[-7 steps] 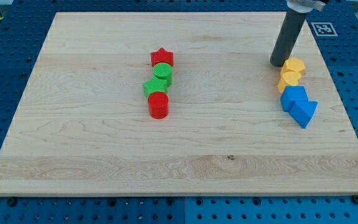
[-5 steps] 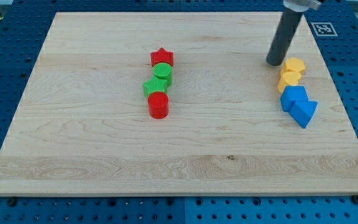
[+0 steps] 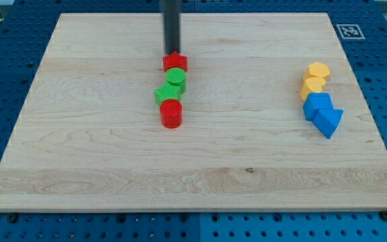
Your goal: Move the red star to the top of the yellow hexagon
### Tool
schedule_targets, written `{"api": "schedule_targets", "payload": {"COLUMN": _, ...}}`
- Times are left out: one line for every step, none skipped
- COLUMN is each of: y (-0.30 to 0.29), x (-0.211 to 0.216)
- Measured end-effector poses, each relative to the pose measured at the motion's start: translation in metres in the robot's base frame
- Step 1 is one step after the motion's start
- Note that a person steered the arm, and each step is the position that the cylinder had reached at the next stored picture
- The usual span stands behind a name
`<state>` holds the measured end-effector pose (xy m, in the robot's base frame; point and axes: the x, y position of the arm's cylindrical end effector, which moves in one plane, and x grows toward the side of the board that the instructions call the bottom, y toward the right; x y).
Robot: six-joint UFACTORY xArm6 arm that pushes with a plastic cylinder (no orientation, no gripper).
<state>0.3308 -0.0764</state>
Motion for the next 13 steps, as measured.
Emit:
{"api": "schedule_targets", "payload": {"y": -0.023, "x": 0.048}}
{"api": "schedule_targets", "payload": {"y": 0.039, "x": 0.053}}
{"api": "schedule_targets", "payload": {"y": 0.120, "x": 0.019}}
{"api": "schedule_targets", "payload": {"y": 0.110, "x": 0.010}}
{"api": "schedule_targets", "payload": {"y": 0.052, "x": 0.020}}
{"api": "schedule_targets", "payload": {"y": 0.009, "x": 0.020}}
{"api": "schedule_targets", "payload": {"y": 0.009, "x": -0.009}}
{"api": "schedule_targets", "payload": {"y": 0.065, "x": -0.016}}
{"api": "schedule_targets", "payload": {"y": 0.151, "x": -0.006}}
{"api": "schedule_targets", "payload": {"y": 0.162, "x": -0.006}}
{"api": "schedule_targets", "payload": {"y": 0.125, "x": -0.012}}
{"api": "schedule_targets", "payload": {"y": 0.121, "x": -0.026}}
{"api": "schedule_targets", "payload": {"y": 0.121, "x": -0.026}}
